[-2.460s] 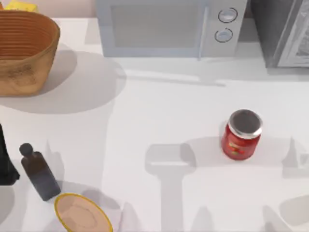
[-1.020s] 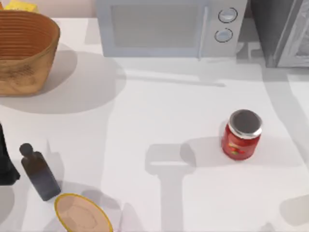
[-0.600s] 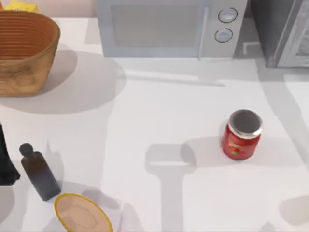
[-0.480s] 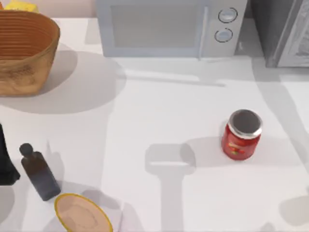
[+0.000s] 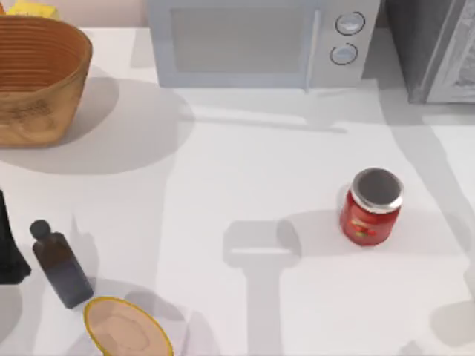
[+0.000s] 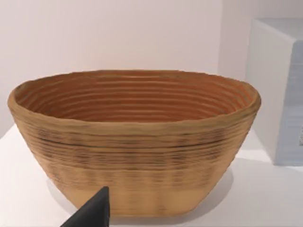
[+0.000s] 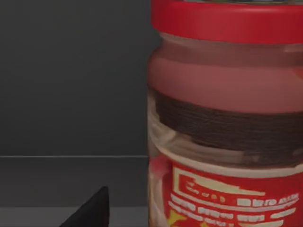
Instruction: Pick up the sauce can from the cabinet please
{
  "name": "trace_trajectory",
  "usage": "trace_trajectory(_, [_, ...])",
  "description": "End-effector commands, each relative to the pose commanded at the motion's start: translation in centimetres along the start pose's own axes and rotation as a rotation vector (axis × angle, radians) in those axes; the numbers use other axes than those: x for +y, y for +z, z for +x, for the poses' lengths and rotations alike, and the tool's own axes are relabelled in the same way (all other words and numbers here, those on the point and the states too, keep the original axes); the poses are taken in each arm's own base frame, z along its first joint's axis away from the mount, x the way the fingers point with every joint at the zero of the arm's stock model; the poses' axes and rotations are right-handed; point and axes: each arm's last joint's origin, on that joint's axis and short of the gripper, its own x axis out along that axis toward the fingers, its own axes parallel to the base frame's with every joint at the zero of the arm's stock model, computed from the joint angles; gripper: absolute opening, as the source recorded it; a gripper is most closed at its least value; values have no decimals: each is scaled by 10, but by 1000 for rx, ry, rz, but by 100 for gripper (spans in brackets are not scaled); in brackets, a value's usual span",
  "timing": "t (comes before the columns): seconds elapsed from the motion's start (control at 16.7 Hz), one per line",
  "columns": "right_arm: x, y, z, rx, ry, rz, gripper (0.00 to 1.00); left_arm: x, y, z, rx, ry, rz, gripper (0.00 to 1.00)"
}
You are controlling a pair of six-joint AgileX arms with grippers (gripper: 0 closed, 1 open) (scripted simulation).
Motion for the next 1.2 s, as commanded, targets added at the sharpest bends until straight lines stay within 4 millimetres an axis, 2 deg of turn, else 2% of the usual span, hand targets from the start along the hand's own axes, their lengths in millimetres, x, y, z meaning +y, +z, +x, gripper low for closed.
trace_trajectory(0.42, [1,1,51,-2,1,1,100,0,0,0,0,0,0,100])
trace_trajectory(0.72, [1,0,56,-2,1,1,100,0,0,0,0,0,0,100])
trace_trajectory(1.2, [1,0,56,-2,1,1,40,0,0,0,0,0,0,100])
